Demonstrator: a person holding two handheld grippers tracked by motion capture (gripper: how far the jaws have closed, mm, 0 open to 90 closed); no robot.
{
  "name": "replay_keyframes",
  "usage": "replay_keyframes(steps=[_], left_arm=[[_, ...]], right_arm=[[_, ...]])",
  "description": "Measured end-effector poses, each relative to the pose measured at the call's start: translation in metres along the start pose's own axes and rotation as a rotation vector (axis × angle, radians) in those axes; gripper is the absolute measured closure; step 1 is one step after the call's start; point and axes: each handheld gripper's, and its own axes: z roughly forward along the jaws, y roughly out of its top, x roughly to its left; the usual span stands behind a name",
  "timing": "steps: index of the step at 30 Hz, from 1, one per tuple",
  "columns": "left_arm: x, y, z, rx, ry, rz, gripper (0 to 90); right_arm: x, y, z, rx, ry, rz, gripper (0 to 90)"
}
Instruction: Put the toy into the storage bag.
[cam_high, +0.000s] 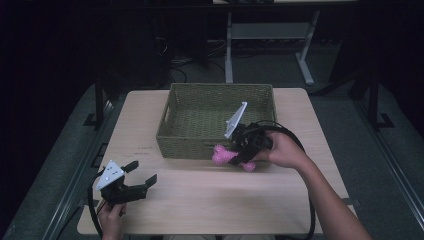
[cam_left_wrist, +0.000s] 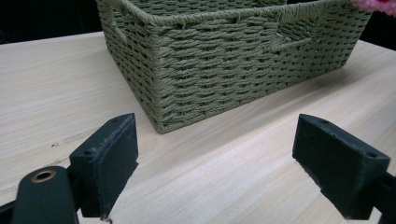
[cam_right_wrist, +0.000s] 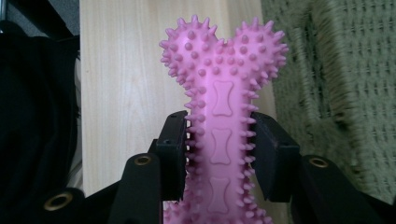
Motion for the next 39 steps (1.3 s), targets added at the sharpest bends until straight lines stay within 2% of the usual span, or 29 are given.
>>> replay_keyframes(steps=[15,39], left_arm=[[0.000,0.000,0.000,0.001,0.000,-0.002,13.8],[-0.001,0.000,0.001,0.000,-0.002,0.000,13.8]], right_arm=[[-0.031,0.013,-0.019,-0.023,0.004,0.036,58.2],[-0.077,0.023,-0.025,-0.009,-0.003,0.092,58.0]])
